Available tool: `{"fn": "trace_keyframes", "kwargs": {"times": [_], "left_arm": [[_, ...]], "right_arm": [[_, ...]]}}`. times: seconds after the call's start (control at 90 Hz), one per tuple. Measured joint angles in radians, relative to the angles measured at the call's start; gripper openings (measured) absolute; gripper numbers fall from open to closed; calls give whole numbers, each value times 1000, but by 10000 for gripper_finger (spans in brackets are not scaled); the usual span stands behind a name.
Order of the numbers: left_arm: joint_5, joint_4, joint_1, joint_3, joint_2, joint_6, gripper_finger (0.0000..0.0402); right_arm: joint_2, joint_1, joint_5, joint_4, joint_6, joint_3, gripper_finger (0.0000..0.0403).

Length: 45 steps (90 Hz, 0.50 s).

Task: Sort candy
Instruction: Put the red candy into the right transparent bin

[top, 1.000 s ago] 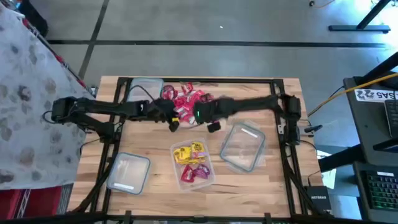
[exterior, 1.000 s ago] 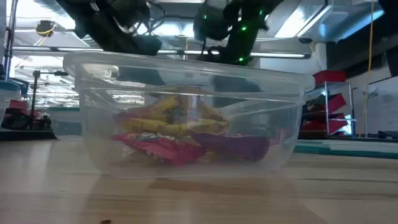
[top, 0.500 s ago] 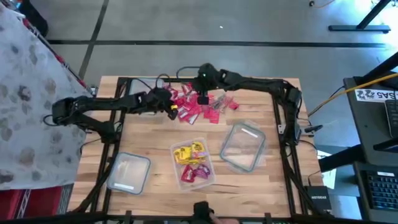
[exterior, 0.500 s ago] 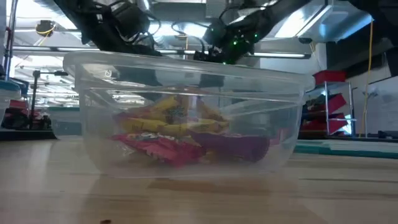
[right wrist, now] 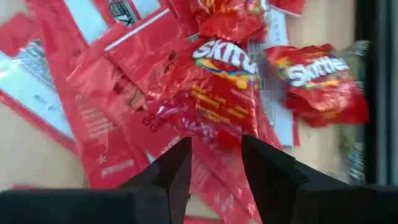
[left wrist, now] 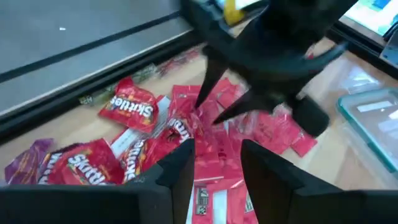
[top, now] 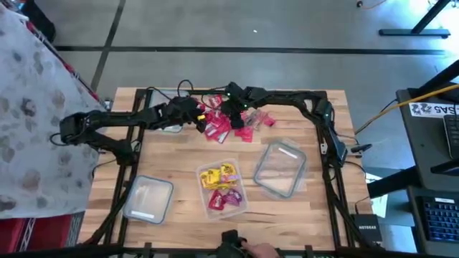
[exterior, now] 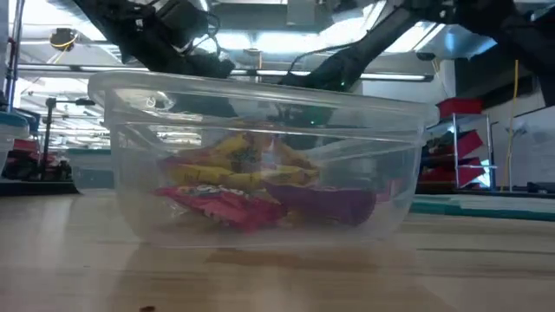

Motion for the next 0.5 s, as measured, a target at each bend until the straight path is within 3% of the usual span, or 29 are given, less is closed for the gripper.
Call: {"fn": "trace_keyframes", "kwargs": {"times": [0.222, 0.5], "left_arm": [[0, 14, 0, 0, 0, 4, 116], [0, 11, 0, 0, 0, -3, 116]], "right_arm": [[39, 0, -13, -17, -4, 50, 123], [40, -2, 16, -16, 27, 51, 73]]}}
